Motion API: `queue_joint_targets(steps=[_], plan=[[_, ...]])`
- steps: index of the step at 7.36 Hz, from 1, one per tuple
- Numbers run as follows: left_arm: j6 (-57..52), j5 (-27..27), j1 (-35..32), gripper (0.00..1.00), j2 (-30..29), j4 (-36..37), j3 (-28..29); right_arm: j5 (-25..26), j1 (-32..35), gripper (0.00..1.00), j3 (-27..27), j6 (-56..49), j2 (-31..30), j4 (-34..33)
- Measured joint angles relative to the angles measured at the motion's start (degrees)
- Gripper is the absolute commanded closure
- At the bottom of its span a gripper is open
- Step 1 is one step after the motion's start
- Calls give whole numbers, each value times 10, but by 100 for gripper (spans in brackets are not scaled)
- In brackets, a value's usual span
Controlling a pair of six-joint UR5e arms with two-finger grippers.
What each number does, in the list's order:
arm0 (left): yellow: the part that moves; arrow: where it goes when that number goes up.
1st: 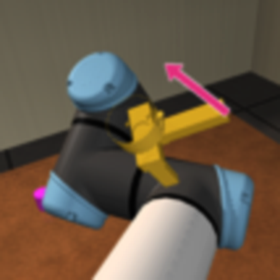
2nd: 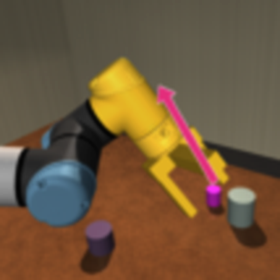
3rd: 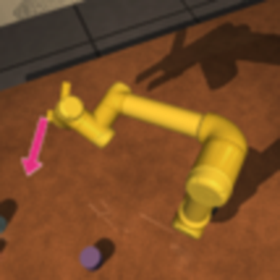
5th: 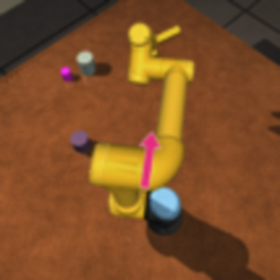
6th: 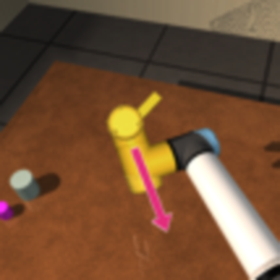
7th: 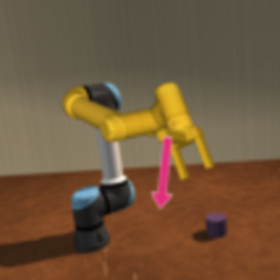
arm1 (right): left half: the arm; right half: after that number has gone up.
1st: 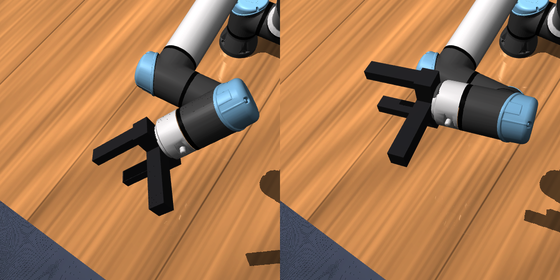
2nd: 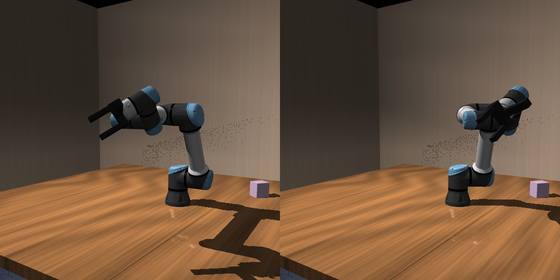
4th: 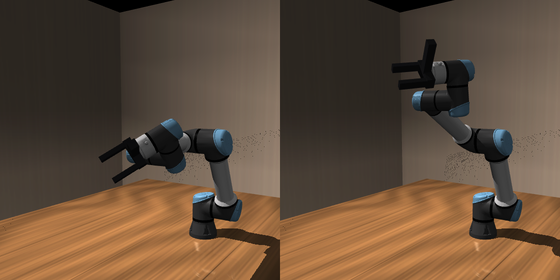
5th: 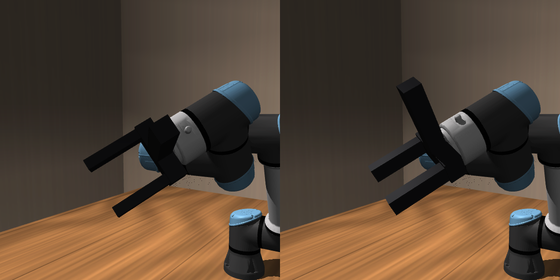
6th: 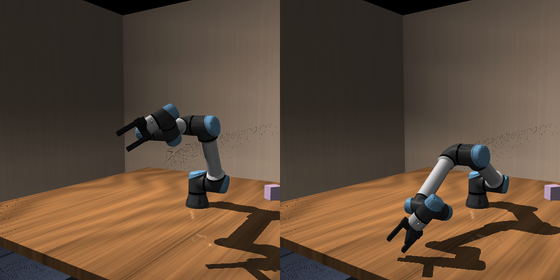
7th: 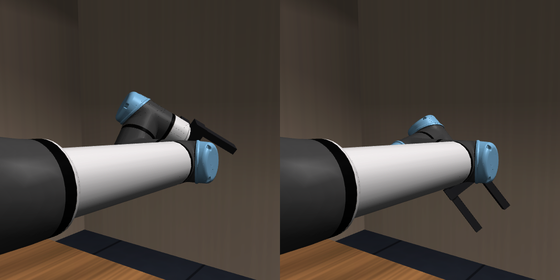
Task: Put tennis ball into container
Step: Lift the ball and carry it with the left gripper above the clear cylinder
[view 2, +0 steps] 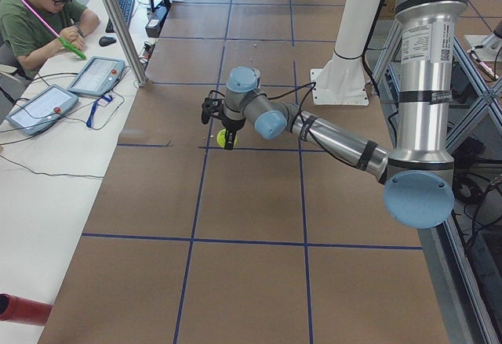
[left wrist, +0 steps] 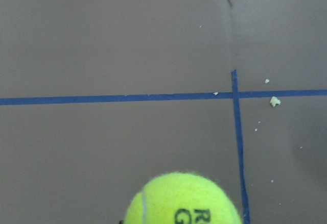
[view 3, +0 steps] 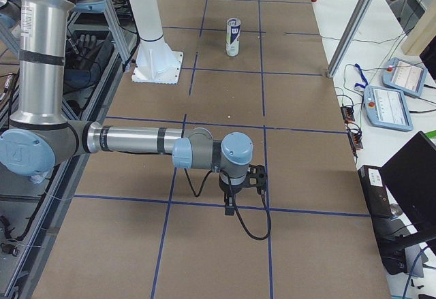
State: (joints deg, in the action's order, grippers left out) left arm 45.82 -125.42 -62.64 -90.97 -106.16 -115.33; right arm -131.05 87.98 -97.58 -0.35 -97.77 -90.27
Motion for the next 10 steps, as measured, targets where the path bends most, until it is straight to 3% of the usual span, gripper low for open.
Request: queue_joint_targets(steps=[3,7,10], plan=[[89,4,27,61,-138,149,-25,0,0,0,0,0,-1,0],[321,66,182,61,-250,185,-27,0,0,0,0,0,0,0],[357,104,222,61,-300,246,-32,0,0,0,0,0,0,0]])
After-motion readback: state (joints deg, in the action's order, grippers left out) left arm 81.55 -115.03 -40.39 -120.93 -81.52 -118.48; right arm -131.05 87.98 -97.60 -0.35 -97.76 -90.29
